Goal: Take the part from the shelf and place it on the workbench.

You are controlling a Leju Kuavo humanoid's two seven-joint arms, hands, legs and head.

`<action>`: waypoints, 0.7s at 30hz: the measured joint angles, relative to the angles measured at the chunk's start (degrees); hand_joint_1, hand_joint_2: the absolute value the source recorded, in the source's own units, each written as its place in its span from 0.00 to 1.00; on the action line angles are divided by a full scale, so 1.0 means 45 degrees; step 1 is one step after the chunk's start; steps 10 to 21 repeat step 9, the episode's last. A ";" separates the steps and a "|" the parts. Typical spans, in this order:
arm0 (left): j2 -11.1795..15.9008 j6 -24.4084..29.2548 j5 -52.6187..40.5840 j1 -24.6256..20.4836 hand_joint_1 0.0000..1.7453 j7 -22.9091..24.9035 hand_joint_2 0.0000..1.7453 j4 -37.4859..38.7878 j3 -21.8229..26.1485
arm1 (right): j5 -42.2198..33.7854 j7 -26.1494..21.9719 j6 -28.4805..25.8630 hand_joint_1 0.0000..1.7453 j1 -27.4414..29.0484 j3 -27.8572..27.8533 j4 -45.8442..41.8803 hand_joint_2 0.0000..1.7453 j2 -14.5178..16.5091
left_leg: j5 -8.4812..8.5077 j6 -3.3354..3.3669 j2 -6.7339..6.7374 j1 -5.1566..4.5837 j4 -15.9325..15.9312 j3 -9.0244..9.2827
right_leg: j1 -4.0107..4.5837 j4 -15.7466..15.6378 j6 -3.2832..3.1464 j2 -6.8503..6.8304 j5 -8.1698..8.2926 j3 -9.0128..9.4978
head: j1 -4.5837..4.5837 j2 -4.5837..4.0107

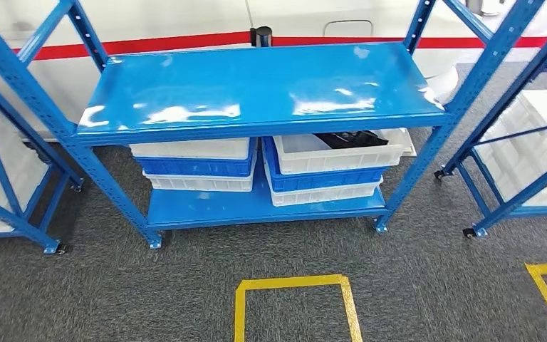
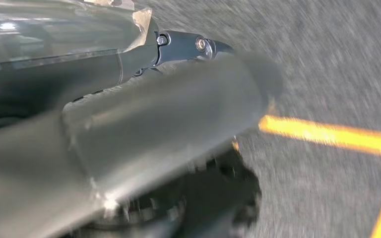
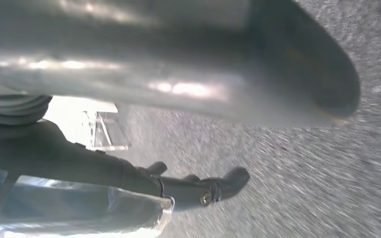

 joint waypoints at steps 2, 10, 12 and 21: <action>-0.0024 0.0205 0.0030 -0.0026 0.00 0.0273 1.00 0.0000 0.0004 | 0.0007 -0.0001 -0.0007 0.00 0.0046 0.0002 0.0000 0.00 -0.0011 | 0.0110 0.0082 -0.0381 0.0056 -0.0112 -0.0006 | -0.0062 0.1491 -0.0074 0.0849 -0.0711 -0.0709 | 0.0049 0.0000; -0.0073 0.0527 -0.0059 0.0008 0.00 0.0628 0.67 0.0000 0.0004 | -0.0014 -0.0046 -0.0007 0.00 0.0081 -0.0001 0.0002 0.00 -0.0064 | 0.0122 -0.0093 -0.1640 0.0071 0.0061 -0.0101 | -0.0304 0.0308 0.0495 0.1570 0.0196 -0.0397 | 0.0083 0.0000; -0.0073 0.0527 -0.0059 0.0008 0.00 0.0628 0.67 0.0000 0.0004 | -0.0014 -0.0046 -0.0007 0.00 0.0081 -0.0001 0.0002 0.00 -0.0064 | 0.0122 -0.0093 -0.1640 0.0071 0.0061 -0.0101 | -0.0304 0.0308 0.0495 0.1570 0.0196 -0.0397 | 0.0083 0.0000; -0.0073 0.0527 -0.0059 0.0008 0.00 0.0628 0.67 0.0000 0.0004 | -0.0014 -0.0046 -0.0007 0.00 0.0081 -0.0001 0.0002 0.00 -0.0064 | 0.0122 -0.0093 -0.1640 0.0071 0.0061 -0.0101 | -0.0304 0.0308 0.0495 0.1570 0.0196 -0.0397 | 0.0083 0.0000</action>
